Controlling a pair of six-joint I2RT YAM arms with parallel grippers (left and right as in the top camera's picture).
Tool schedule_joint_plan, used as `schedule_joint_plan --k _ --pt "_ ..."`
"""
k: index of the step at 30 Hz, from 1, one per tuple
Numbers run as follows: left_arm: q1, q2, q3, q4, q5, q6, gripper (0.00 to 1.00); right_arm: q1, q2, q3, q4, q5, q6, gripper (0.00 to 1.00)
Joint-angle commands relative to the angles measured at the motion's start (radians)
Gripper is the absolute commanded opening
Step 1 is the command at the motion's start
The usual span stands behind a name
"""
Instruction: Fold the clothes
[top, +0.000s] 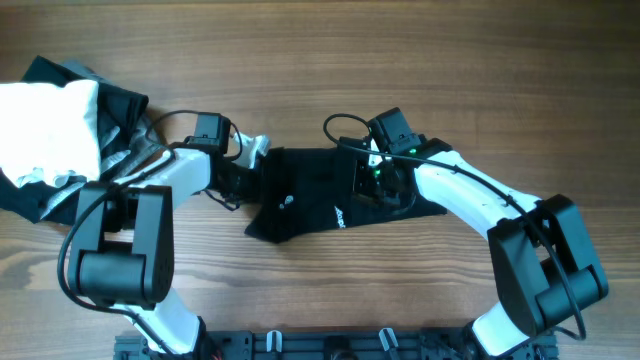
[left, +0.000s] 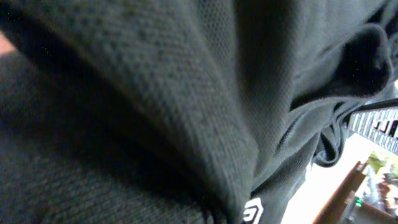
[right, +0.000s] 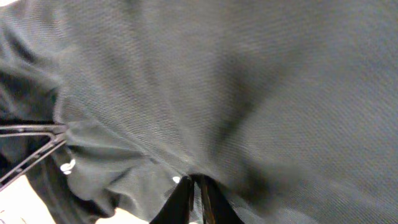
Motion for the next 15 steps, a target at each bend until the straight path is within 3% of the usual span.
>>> schedule_joint_plan --k 1,6,9,15 --pt "0.089 0.003 0.038 -0.153 -0.148 -0.045 0.04 0.002 -0.013 0.027 -0.063 0.019 -0.092 0.08" --pt "0.168 -0.07 0.188 -0.414 -0.261 -0.042 0.04 0.002 -0.153 0.052 -0.114 0.078 -0.149 0.08" --pt "0.172 -0.141 0.401 -0.631 -0.338 -0.042 0.04 -0.018 -0.274 0.052 -0.11 0.139 -0.111 0.1" --pt "0.048 -0.161 0.494 -0.663 -0.337 -0.099 0.04 -0.085 -0.27 0.052 -0.135 0.138 -0.109 0.11"
